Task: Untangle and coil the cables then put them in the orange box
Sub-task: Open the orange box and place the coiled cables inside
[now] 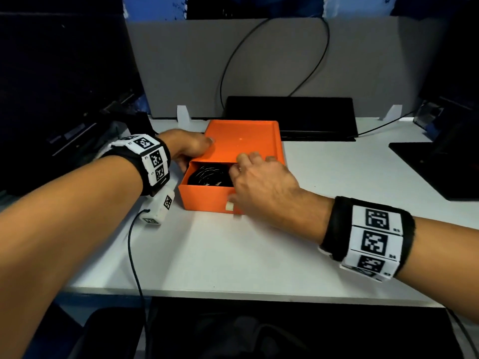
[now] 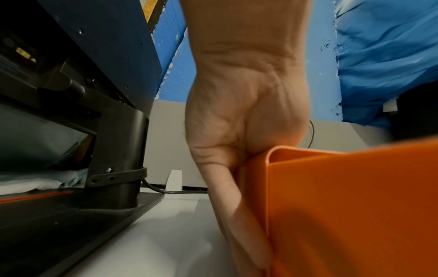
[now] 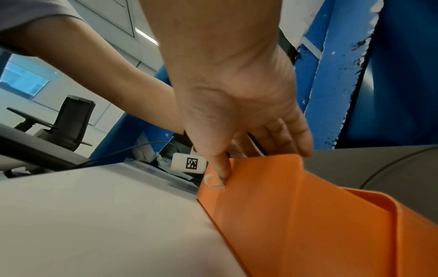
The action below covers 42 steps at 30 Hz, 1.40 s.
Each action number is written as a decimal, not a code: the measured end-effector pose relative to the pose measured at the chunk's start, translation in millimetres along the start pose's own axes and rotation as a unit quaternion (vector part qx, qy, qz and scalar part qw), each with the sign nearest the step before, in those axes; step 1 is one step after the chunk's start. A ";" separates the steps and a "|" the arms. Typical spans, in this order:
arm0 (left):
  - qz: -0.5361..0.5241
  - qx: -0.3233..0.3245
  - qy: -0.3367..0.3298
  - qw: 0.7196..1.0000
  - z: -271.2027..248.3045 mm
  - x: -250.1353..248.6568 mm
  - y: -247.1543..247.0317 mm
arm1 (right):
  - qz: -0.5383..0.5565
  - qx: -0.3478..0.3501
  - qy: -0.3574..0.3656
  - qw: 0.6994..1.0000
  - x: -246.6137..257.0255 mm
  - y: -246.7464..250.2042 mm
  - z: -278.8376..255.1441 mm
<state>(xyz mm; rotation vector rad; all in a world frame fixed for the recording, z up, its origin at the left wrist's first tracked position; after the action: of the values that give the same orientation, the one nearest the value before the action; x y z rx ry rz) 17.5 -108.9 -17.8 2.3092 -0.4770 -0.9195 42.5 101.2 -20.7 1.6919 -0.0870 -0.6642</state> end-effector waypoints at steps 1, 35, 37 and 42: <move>-0.003 0.001 -0.001 1.000 -0.8 -0.1 -0.3 | 0.017 0.025 -0.023 0.999 -3.3 -2.8 -3.5; 0.139 -0.015 -0.084 0.987 -31.1 -16.3 5.7 | 0.279 0.123 -0.122 0.945 -106.6 -44.1 8.9; 0.130 0.004 -0.081 0.988 -36.7 -18.2 2.4 | 0.308 0.136 -0.114 0.935 -109.0 -41.1 2.7; 0.094 -0.037 -0.024 0.995 -33.2 -15.6 2.6 | 0.143 0.165 -0.157 0.963 -81.9 -16.7 -15.4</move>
<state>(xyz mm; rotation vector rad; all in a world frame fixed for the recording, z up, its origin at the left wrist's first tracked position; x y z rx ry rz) 29.9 -89.4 10.9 2.1378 -0.6586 -0.8863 -23.3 152.3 -4.0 1.8272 -0.6887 -0.7211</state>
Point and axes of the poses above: each hand's wrist, its own z-axis towards the middle knuckle, its own y-axis out of the back of the hand, x = y × z, the point moved 3 cm from there along z, towards the middle knuckle, and after that the axes turned 11 degrees about x, right-handed, at the moved point
